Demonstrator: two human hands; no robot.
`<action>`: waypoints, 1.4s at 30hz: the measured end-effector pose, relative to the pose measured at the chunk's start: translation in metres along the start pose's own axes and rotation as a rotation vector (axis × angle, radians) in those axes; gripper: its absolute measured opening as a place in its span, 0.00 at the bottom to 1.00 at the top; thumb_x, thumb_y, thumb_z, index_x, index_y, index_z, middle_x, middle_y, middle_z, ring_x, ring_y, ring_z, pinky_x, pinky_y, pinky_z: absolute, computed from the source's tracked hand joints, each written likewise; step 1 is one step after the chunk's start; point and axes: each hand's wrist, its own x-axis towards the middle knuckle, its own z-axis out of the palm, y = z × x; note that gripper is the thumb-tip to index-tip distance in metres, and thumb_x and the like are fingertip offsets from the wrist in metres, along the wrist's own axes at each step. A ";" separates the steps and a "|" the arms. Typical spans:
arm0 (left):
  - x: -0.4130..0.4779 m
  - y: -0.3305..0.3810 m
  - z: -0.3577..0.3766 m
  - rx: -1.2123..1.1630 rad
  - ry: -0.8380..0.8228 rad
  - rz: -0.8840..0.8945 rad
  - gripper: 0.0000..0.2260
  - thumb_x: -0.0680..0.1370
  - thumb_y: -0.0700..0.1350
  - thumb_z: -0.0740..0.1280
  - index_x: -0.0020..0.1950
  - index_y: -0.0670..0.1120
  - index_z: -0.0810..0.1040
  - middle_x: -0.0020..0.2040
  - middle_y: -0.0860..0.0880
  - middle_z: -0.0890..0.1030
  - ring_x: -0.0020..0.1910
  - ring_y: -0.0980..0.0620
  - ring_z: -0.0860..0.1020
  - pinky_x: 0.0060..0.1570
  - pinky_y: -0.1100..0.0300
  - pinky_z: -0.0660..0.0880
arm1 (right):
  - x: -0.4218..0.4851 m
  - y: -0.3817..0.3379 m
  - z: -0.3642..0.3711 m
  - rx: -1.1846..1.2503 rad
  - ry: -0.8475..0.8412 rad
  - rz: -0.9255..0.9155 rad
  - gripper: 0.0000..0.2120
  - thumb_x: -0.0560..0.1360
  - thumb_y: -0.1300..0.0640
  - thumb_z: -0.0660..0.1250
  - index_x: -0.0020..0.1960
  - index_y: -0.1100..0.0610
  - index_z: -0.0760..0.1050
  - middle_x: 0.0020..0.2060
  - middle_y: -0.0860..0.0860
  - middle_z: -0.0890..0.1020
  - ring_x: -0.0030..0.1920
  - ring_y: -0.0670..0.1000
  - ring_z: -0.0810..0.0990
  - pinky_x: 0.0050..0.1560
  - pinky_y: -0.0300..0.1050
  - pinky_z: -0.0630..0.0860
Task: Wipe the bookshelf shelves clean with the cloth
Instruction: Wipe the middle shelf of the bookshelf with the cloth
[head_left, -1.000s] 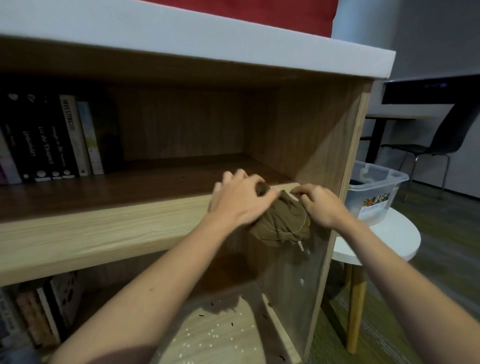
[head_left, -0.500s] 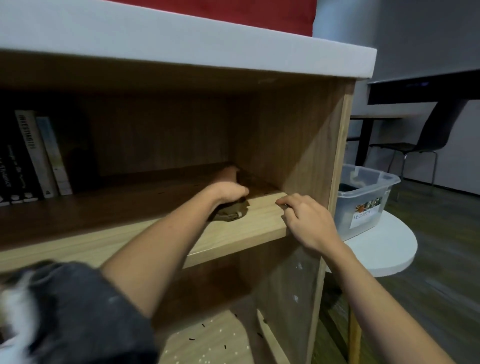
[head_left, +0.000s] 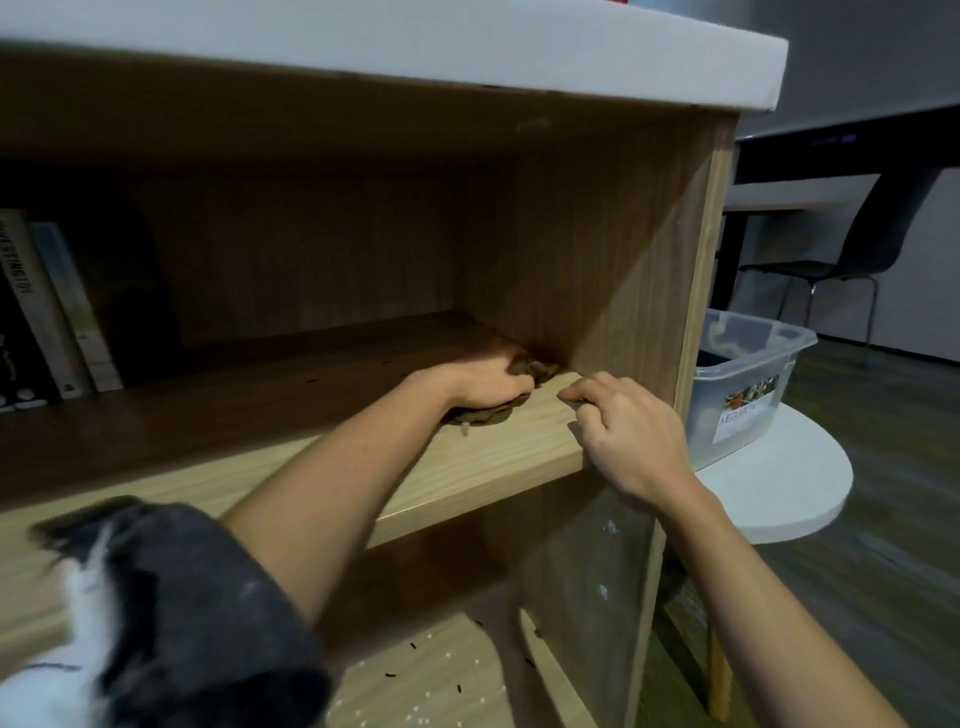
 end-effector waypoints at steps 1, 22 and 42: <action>0.007 0.007 0.005 0.006 0.037 -0.022 0.16 0.79 0.50 0.58 0.65 0.46 0.69 0.57 0.44 0.74 0.50 0.49 0.73 0.48 0.57 0.67 | 0.000 0.000 0.000 -0.003 0.003 -0.003 0.24 0.72 0.48 0.46 0.58 0.49 0.76 0.56 0.45 0.77 0.54 0.44 0.73 0.43 0.37 0.62; -0.024 -0.030 -0.025 -0.087 0.010 -0.018 0.07 0.78 0.43 0.59 0.50 0.48 0.77 0.40 0.49 0.76 0.39 0.51 0.74 0.41 0.59 0.69 | -0.001 0.001 0.000 0.034 0.011 -0.029 0.23 0.72 0.48 0.48 0.58 0.49 0.75 0.53 0.44 0.77 0.47 0.40 0.68 0.40 0.30 0.61; 0.027 0.012 0.003 -0.169 0.004 -0.042 0.07 0.79 0.44 0.56 0.46 0.47 0.72 0.43 0.47 0.72 0.45 0.49 0.70 0.49 0.55 0.66 | 0.000 0.001 0.002 0.001 0.045 -0.021 0.24 0.71 0.48 0.46 0.56 0.49 0.76 0.54 0.44 0.78 0.50 0.42 0.72 0.39 0.29 0.62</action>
